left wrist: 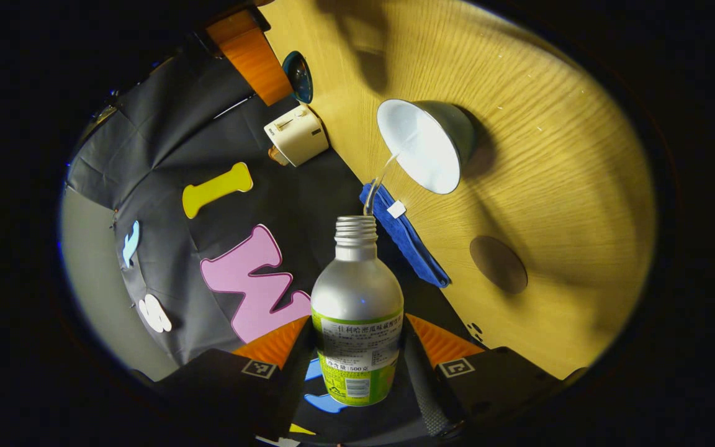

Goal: Open the teacup lid with one hand, grasp the water bottle and pour water into the teacup with the other hand; after pouring, place the water bottle on the coaster and then close the teacup lid.

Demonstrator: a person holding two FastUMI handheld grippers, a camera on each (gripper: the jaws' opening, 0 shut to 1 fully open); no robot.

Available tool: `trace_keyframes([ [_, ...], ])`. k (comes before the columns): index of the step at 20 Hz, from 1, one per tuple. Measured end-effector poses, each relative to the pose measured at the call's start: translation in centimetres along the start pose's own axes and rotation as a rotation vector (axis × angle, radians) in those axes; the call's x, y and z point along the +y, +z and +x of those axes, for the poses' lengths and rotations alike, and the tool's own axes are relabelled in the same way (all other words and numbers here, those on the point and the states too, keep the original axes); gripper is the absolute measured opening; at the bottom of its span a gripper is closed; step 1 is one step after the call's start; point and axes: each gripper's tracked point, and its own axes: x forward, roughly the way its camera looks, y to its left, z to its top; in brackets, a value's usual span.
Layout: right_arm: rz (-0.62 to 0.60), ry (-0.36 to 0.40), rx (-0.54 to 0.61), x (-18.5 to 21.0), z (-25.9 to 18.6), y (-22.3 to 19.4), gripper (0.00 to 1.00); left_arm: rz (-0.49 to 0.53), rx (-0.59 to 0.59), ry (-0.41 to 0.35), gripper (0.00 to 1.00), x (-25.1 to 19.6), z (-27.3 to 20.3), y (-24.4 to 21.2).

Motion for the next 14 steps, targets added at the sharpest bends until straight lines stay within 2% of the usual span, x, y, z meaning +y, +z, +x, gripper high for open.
trace_keyframes([
  [8, 0.0, 0.0, 0.0, 0.04, 0.02, -0.04, 0.3, 0.064, -0.007, 0.04, 0.79, 0.6, 0.05, 0.06],
  [14, 0.0, 0.0, 0.0, 0.04, 0.02, -0.03, 0.3, 0.06, -0.019, 0.051, 0.79, 0.67, 0.3, 0.04],
])
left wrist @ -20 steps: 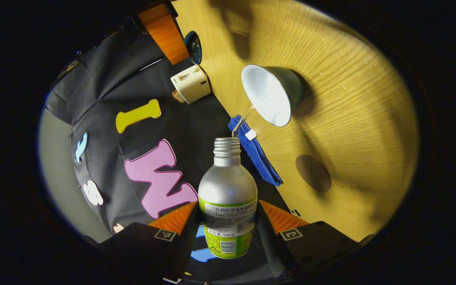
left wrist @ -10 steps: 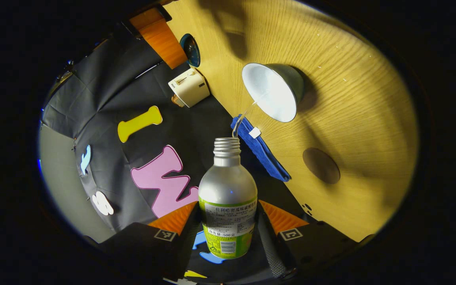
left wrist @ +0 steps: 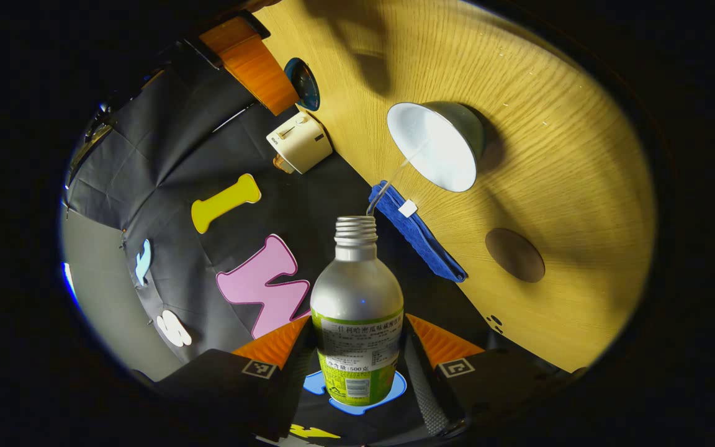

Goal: Open the teacup lid with one hand, grasp the water bottle and pour water into the teacup with the other hand; after pouring, place the water bottle on the coaster and then close the teacup lid.

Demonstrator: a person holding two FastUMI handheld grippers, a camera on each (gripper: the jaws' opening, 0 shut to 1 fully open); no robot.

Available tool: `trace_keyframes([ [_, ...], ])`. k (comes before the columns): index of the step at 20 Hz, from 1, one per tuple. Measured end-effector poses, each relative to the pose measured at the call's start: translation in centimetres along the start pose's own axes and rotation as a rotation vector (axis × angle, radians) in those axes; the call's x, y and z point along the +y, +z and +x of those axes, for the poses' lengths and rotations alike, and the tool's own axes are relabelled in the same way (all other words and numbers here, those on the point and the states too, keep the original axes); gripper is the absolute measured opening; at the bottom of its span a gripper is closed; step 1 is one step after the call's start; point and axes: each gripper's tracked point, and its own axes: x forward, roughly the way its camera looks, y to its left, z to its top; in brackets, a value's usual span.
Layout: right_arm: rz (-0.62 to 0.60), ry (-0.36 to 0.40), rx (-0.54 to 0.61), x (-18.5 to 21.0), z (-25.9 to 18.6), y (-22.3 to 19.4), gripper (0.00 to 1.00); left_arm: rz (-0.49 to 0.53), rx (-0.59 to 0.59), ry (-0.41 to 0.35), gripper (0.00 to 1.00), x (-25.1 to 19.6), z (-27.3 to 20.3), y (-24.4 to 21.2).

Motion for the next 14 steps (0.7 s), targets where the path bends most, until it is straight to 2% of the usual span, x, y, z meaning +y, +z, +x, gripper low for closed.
trace_keyframes([
  [4, 0.0, 0.0, 0.0, 0.0, 0.0, 0.0, 0.3, -0.115, -0.019, -0.052, 0.79, -0.8, 0.2, -0.1],
  [9, 0.0, -0.002, 0.0, 0.0, 0.0, 0.0, 0.3, -0.432, -0.027, -0.13, 0.79, -3.4, 0.5, 0.8],
  [14, 0.0, -0.002, 0.0, 0.0, 0.0, 0.0, 0.3, -0.766, -0.049, -0.156, 0.79, -4.0, 0.7, 1.4],
])
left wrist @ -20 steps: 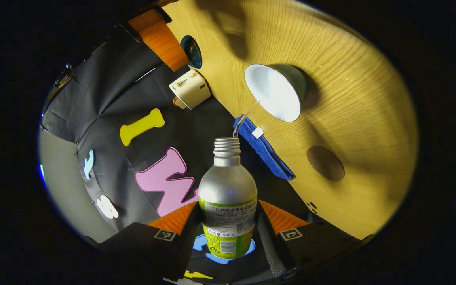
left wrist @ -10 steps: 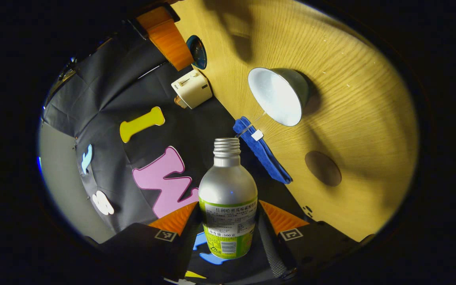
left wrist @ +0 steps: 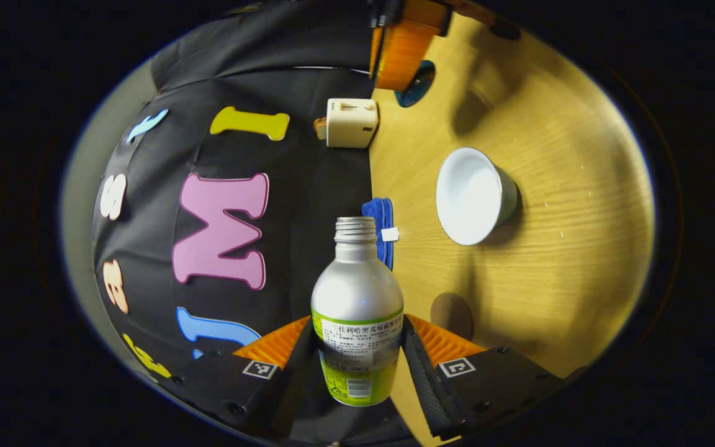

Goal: Open the teacup lid with one hand, grasp the water bottle and pour water into the teacup with the other hand; after pouring, place the water bottle on the coaster and then close the teacup lid.

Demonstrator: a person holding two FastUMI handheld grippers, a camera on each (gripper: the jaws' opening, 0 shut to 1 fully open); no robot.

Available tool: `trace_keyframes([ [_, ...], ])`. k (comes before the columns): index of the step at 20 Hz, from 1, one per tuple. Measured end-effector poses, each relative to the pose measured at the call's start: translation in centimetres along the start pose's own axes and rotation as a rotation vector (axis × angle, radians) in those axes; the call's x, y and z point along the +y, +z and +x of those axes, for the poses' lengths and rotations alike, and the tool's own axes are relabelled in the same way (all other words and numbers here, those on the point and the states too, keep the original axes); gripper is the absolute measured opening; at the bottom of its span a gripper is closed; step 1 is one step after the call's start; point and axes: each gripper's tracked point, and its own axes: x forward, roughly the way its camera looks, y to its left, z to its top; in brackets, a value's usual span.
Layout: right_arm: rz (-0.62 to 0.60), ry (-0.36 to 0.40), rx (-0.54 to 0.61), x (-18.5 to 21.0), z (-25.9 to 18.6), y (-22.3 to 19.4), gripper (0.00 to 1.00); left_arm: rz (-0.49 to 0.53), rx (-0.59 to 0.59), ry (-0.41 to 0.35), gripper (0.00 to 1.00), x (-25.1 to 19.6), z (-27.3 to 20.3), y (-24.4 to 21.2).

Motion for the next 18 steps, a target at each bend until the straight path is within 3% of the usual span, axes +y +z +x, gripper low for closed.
trace_keyframes([
  [7, 0.0, 0.0, 0.0, 0.0, 0.0, 0.0, 0.3, -0.469, -0.056, -0.006, 0.79, 0.3, 0.4, 0.2],
  [10, 0.0, 0.0, 0.0, 0.0, 0.0, 0.0, 0.3, -0.743, -0.095, 0.011, 0.79, 1.3, 0.7, 0.1],
  [14, -0.001, -0.003, 0.0, 0.0, 0.0, 0.0, 0.3, -1.065, -0.148, 0.089, 0.79, 2.8, 0.9, -0.7],
  [18, -0.001, -0.003, 0.0, 0.0, 0.0, 0.0, 0.3, -1.238, -0.233, 0.161, 0.79, 6.1, 1.1, -2.6],
])
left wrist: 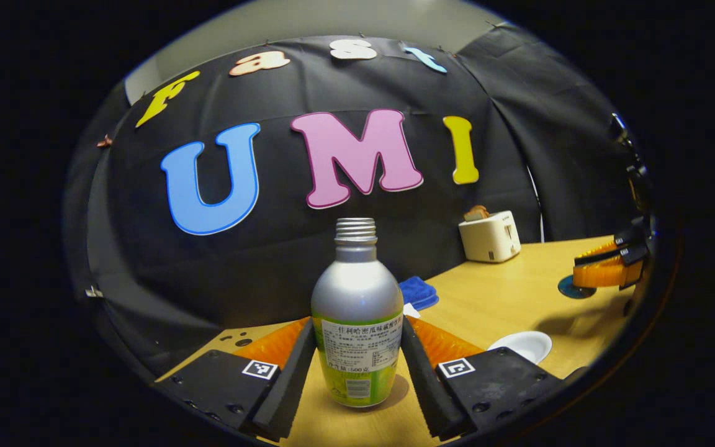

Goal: Open the teacup lid with one hand, grasp the water bottle and pour water into the teacup with the other hand; after pouring, place the water bottle on the coaster and then close the teacup lid.

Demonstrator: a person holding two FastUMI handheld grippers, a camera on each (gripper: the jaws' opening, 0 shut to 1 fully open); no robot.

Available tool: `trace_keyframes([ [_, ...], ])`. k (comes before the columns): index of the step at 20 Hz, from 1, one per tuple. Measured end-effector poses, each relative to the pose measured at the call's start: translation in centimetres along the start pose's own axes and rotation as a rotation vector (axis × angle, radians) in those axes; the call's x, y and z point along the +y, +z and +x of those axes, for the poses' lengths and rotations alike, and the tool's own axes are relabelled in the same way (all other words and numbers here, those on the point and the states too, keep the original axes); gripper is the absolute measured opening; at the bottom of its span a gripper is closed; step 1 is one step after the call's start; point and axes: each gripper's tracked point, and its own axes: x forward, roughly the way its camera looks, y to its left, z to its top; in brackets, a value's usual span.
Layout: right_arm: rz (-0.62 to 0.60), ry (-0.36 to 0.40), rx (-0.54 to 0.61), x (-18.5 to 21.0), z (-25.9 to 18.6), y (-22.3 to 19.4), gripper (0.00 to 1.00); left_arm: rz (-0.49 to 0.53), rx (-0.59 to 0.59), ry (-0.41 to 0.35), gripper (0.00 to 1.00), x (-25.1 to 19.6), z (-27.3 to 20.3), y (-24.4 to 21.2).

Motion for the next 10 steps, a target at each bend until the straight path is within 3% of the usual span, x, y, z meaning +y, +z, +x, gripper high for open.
trace_keyframes([
  [10, 0.003, 0.068, -0.001, 2.1, 0.2, -0.1, 0.3, -0.145, 0.046, 0.013, 0.8, 0.8, 4.0, -4.9],
])
